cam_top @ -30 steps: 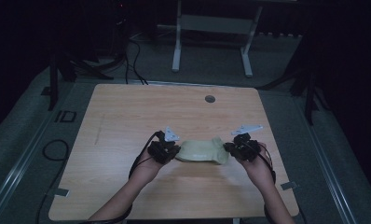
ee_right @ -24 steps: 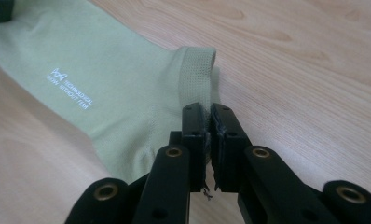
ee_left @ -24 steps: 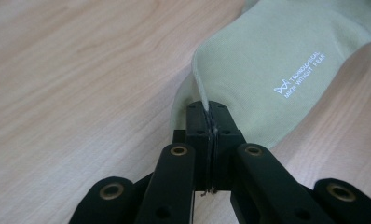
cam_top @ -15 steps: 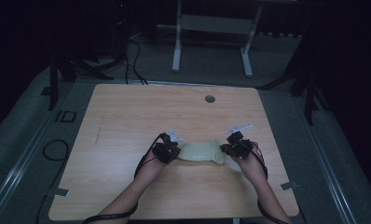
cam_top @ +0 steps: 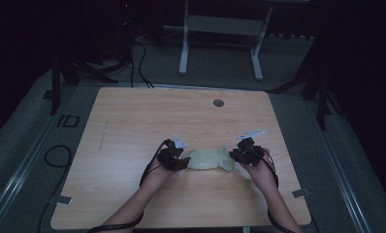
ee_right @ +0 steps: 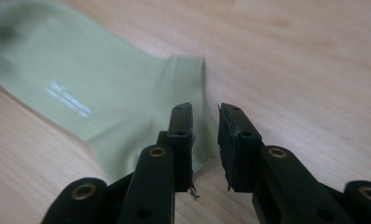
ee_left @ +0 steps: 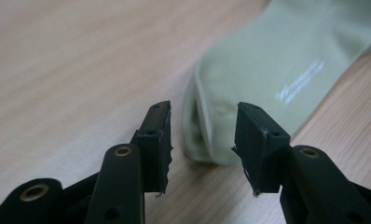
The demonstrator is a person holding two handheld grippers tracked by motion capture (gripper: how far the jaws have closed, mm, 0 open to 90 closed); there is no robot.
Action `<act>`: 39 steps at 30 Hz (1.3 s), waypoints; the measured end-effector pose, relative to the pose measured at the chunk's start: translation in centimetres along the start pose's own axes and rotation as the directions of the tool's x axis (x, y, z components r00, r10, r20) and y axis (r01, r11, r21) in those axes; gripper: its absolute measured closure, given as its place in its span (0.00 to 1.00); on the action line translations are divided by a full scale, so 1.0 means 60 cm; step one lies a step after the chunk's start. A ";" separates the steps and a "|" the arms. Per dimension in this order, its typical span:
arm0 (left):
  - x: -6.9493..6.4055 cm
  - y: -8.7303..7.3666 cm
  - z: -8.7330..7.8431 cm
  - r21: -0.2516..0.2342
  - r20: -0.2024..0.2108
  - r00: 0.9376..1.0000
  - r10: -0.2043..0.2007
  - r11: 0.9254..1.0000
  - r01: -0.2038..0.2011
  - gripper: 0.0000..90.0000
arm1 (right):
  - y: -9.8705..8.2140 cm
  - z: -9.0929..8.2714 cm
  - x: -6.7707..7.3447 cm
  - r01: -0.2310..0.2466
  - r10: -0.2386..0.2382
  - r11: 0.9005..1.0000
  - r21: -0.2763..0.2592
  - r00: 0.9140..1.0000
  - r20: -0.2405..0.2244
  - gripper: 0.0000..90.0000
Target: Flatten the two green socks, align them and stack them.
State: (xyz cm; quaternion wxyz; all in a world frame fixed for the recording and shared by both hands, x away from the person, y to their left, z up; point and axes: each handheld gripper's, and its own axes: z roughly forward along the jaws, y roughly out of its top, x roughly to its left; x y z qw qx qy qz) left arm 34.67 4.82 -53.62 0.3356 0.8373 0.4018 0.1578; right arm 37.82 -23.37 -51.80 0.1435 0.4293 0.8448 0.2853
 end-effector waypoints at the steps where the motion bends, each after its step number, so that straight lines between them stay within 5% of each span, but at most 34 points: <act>1: -0.007 0.005 -0.012 -0.042 -0.011 1.000 0.003 0.999 -0.004 0.62 | 0.001 -0.012 0.004 0.002 -0.002 1.000 -0.020 1.000 -0.008 0.86; 3: -0.012 0.008 -0.017 -0.060 -0.020 1.000 0.015 0.998 -0.016 0.63 | 0.001 -0.016 0.008 0.005 -0.005 1.000 -0.027 1.000 -0.010 0.86; 4: -0.012 0.008 -0.017 -0.060 -0.020 1.000 0.015 0.998 -0.016 0.71 | 0.001 -0.016 0.008 0.005 -0.005 1.000 -0.027 1.000 -0.010 0.86; 5: -0.023 0.014 -0.020 -0.068 0.023 0.999 0.034 0.997 -0.032 0.82 | -0.002 -0.017 0.017 0.010 -0.011 1.000 -0.021 1.000 -0.027 0.92; 10: -0.041 0.016 0.018 0.005 0.051 0.996 0.077 0.997 -0.077 0.90 | -0.008 0.003 0.025 0.013 -0.013 1.000 0.013 0.999 -0.044 0.94; 13: -0.033 0.009 0.051 0.049 0.048 0.998 0.046 0.998 -0.049 0.91 | -0.011 0.025 0.028 0.025 -0.023 0.998 0.049 0.999 -0.037 0.95; 15: -0.031 0.008 0.052 0.038 0.048 0.998 0.035 0.999 -0.037 0.91 | -0.012 0.031 0.027 0.024 -0.022 0.998 0.061 0.999 -0.033 0.95; 23: -0.015 -0.001 0.043 0.043 0.015 1.000 0.018 0.999 -0.019 0.92 | -0.002 0.052 0.036 0.026 -0.023 0.998 0.057 0.998 -0.057 0.95; 25: 0.009 -0.014 0.031 0.042 -0.005 1.000 -0.030 0.999 0.030 0.92 | 0.012 0.064 0.055 0.060 -0.057 0.997 0.052 0.997 -0.056 0.95; 34: 0.047 -0.034 0.010 0.047 -0.037 0.995 -0.098 0.994 0.100 0.92 | 0.051 0.092 0.081 0.107 -0.102 0.992 0.066 0.992 -0.076 0.95; 39: 0.051 -0.032 0.010 0.061 -0.040 0.995 -0.089 0.994 0.092 0.92 | 0.065 0.100 0.087 0.131 -0.125 0.988 0.078 0.989 -0.076 0.95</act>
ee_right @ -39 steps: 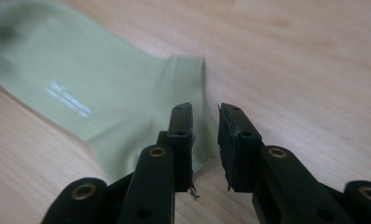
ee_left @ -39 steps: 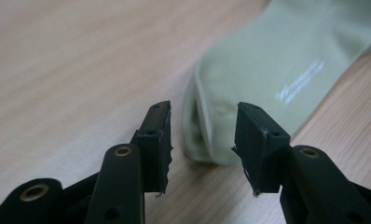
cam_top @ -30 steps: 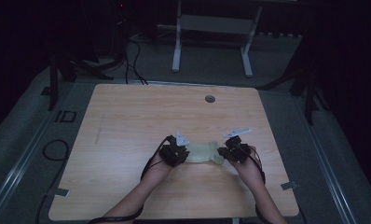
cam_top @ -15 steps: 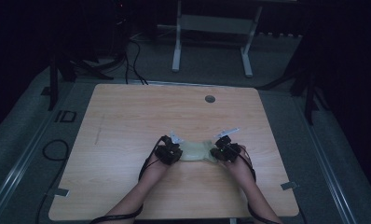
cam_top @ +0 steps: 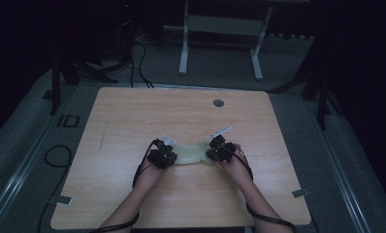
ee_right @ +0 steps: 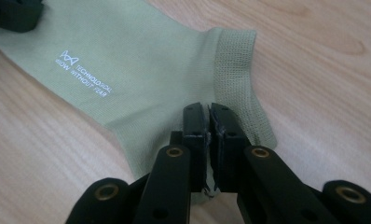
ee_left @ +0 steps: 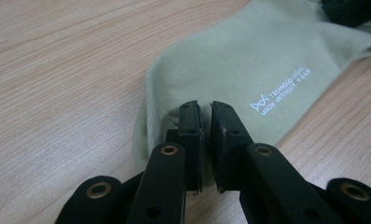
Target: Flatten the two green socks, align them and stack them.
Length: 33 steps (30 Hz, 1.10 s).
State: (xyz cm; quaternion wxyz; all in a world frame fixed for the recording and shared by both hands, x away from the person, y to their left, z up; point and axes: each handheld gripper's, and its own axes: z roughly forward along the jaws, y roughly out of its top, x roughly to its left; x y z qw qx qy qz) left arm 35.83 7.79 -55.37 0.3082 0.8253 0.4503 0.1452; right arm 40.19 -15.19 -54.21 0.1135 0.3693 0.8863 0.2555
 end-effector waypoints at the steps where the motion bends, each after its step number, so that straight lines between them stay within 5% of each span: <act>1: 0.001 0.000 0.001 0.000 0.002 1.000 -0.003 1.000 0.003 0.92 | 0.002 0.001 -0.001 0.000 0.000 1.000 0.003 1.000 -0.003 0.95; 7: 0.004 -0.001 0.002 -0.013 0.006 1.000 -0.006 1.000 0.006 0.91 | 0.001 0.002 -0.006 -0.013 0.013 1.000 -0.006 1.000 -0.016 0.94; 10: 0.002 -0.003 -0.006 -0.042 0.046 0.998 -0.030 0.999 0.032 0.87 | -0.002 -0.002 -0.006 -0.029 0.029 0.999 -0.013 0.999 -0.024 0.89; 12: -0.004 -0.002 -0.019 -0.064 0.064 0.998 -0.009 0.998 0.013 0.74 | -0.003 -0.011 -0.003 -0.034 0.033 0.999 -0.032 0.999 -0.038 0.84; 14: -0.009 -0.001 -0.033 -0.099 0.093 0.996 -0.005 0.995 0.014 0.70 | -0.003 -0.025 0.001 -0.032 0.029 0.998 -0.060 0.998 -0.054 0.73; 16: -0.016 0.001 -0.051 -0.136 0.131 0.991 -0.006 0.990 0.024 0.51 | -0.003 -0.047 0.003 -0.051 0.043 0.991 -0.127 0.997 -0.066 0.51; 20: -0.014 -0.004 -0.070 -0.158 0.167 0.986 -0.016 0.987 0.043 0.36 | -0.011 -0.070 0.004 -0.038 0.022 0.980 -0.196 0.996 -0.082 0.37; 27: 0.006 -0.021 -0.086 -0.185 0.124 0.991 -0.043 0.981 0.065 0.20 | -0.033 -0.085 -0.002 -0.040 0.020 0.974 -0.221 0.996 -0.090 0.28; 33: 0.018 -0.046 -0.088 -0.201 0.070 0.997 -0.024 0.979 0.037 0.16 | -0.058 -0.093 -0.014 -0.046 0.027 0.962 -0.270 0.997 -0.074 0.17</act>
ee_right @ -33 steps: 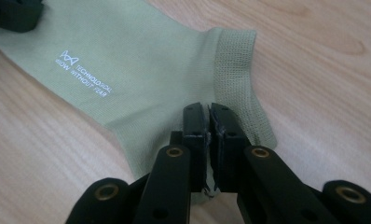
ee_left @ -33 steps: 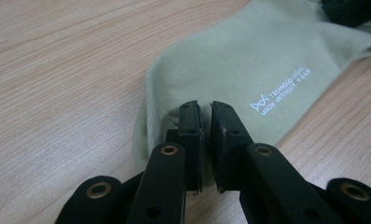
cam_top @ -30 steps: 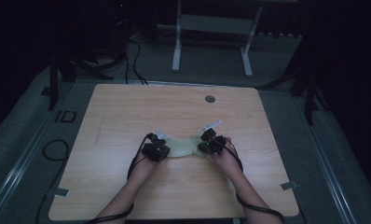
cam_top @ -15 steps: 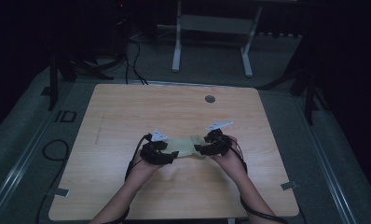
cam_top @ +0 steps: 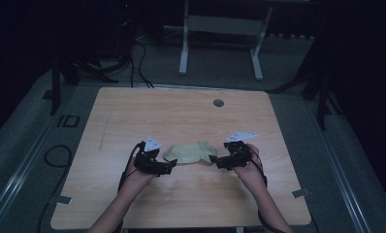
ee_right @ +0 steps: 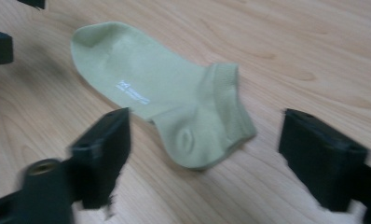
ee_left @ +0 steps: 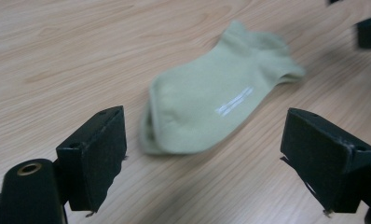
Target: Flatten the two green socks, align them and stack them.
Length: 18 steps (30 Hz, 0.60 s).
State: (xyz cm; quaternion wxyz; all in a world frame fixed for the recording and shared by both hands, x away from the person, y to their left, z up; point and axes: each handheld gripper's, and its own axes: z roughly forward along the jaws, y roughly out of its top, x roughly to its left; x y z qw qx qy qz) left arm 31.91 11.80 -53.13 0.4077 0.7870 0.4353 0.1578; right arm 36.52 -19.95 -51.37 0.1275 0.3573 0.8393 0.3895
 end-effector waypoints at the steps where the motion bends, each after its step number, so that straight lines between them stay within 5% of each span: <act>1: 0.002 -0.003 0.000 0.008 0.002 1.000 -0.010 1.000 0.010 0.16 | -0.008 -0.005 -0.006 -0.014 0.014 1.000 -0.023 1.000 -0.003 0.14; 8: 0.015 -0.032 -0.006 0.036 -0.047 0.999 -0.007 0.999 0.009 0.04 | -0.028 -0.030 -0.029 -0.010 0.013 0.999 -0.043 0.998 0.062 0.15; 12: 0.027 -0.047 -0.015 0.017 -0.006 0.999 -0.036 0.999 0.037 0.05 | -0.042 -0.040 -0.041 -0.001 0.003 1.000 -0.028 0.997 0.081 0.15; 18: 0.040 -0.078 -0.037 0.027 -0.031 1.000 0.007 1.000 -0.007 0.05 | -0.077 -0.068 -0.068 -0.051 0.054 0.998 -0.037 0.993 0.104 0.15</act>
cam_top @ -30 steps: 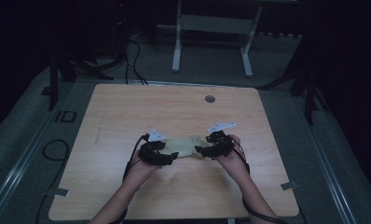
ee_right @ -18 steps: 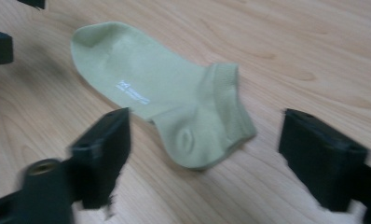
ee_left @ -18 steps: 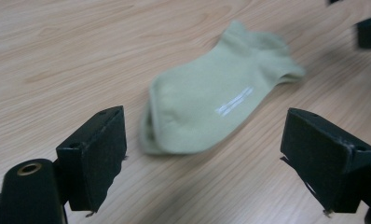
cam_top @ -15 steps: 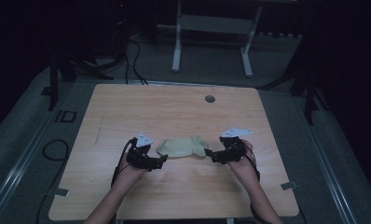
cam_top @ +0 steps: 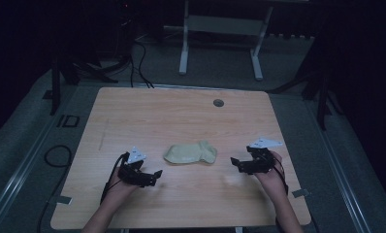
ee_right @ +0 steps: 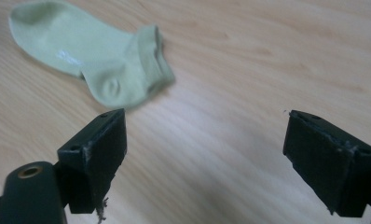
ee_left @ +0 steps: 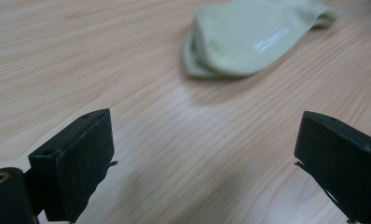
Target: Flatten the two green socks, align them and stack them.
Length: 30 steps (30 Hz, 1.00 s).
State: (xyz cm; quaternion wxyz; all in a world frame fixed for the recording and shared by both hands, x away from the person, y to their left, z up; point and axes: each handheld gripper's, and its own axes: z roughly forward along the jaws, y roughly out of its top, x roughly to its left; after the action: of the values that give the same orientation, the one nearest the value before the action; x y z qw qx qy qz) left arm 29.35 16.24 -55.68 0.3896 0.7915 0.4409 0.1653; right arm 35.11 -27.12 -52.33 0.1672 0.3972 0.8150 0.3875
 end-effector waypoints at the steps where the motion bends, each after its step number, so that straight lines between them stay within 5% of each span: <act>1: 0.002 -0.004 -0.004 -0.002 -0.006 1.000 -0.006 1.000 0.006 0.05 | -0.005 -0.003 -0.004 -0.013 0.013 1.000 0.005 1.000 -0.002 0.15; 15: 0.019 -0.055 -0.065 -0.068 -0.053 0.997 -0.047 0.997 0.043 0.05 | -0.078 -0.049 -0.042 -0.057 0.056 0.998 0.010 0.996 0.075 0.14; 24: 0.042 -0.087 -0.085 -0.017 -0.129 0.989 -0.065 0.998 0.063 0.06 | -0.118 -0.083 -0.062 -0.102 0.100 0.995 0.007 0.988 0.121 0.14; 30: 0.046 -0.097 -0.096 -0.031 -0.143 0.985 -0.100 0.995 0.097 0.06 | -0.135 -0.101 -0.068 -0.142 0.141 0.990 -0.005 0.977 0.157 0.14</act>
State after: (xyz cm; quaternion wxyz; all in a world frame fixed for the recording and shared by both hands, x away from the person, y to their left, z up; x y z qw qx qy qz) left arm 24.10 23.01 -56.67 0.3738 0.7498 0.5046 0.2082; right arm 29.98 -36.44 -54.74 0.2017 0.4839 0.7702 0.3632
